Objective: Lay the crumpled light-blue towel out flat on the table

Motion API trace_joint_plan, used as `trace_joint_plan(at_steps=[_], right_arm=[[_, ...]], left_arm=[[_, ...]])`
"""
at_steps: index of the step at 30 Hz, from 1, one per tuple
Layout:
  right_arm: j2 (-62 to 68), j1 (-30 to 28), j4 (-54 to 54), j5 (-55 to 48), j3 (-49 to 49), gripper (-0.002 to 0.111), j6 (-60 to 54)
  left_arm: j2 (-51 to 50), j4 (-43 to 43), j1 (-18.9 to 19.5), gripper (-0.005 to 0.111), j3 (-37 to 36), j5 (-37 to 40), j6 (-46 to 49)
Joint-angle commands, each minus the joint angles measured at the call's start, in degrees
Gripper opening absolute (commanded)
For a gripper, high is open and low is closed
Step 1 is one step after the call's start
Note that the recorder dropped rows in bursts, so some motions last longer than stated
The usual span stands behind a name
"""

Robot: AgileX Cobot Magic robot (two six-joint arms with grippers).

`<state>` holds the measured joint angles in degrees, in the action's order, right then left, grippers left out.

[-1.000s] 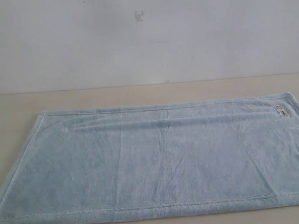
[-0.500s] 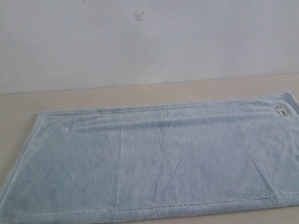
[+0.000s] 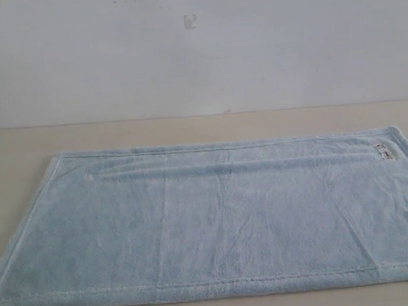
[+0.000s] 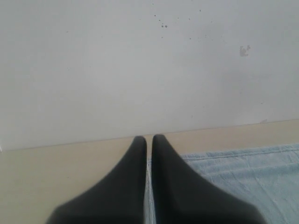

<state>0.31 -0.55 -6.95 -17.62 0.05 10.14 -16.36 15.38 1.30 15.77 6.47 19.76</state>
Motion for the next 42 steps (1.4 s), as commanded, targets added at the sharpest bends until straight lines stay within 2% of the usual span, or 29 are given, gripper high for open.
trace_joint_plan(at_steps=[1, 5, 7, 11, 13, 14, 15, 17, 23, 42], right_arm=[[-0.31, 0.15, -0.19, 0.25, -0.05, 0.000, 0.06], [-0.31, 0.15, -0.19, 0.25, -0.05, 0.000, 0.06], [-0.31, 0.15, -0.19, 0.25, -0.05, 0.000, 0.06], [-0.31, 0.15, -0.19, 0.25, -0.05, 0.000, 0.06], [-0.31, 0.15, -0.19, 0.25, -0.05, 0.000, 0.06], [-0.31, 0.15, -0.19, 0.25, -0.05, 0.000, 0.06], [-0.31, 0.15, -0.19, 0.13, -0.05, 0.000, 0.06], [-0.31, 0.15, -0.19, 0.24, -0.05, 0.000, 0.06], [-0.31, 0.15, -0.19, 0.24, -0.05, 0.000, 0.06], [-0.31, 0.15, -0.19, 0.24, -0.05, 0.000, 0.06]], left_arm=[[0.38, -1.59, 0.17, 0.004, -0.98, -0.58, 0.23], [3.71, -7.42, 0.57, 0.004, -2.64, -0.44, 0.23], [6.58, -7.64, 1.62, 0.004, -4.94, 0.48, -0.70], [11.93, -5.83, 4.51, 0.004, -13.47, 5.55, -15.86], [14.42, -5.69, 5.67, 0.004, -15.77, 6.75, -18.48], [15.70, -7.42, 6.31, 0.004, -15.77, 11.81, -17.55], [16.36, -7.70, 7.34, 0.004, -15.77, 13.47, -17.38], [16.36, -7.70, 8.33, 0.004, -15.77, 13.84, -15.52], [16.36, -7.70, 8.24, 0.004, -15.77, 13.68, -12.40], [16.36, -7.70, 8.24, 0.004, -15.77, 13.68, -12.29]])
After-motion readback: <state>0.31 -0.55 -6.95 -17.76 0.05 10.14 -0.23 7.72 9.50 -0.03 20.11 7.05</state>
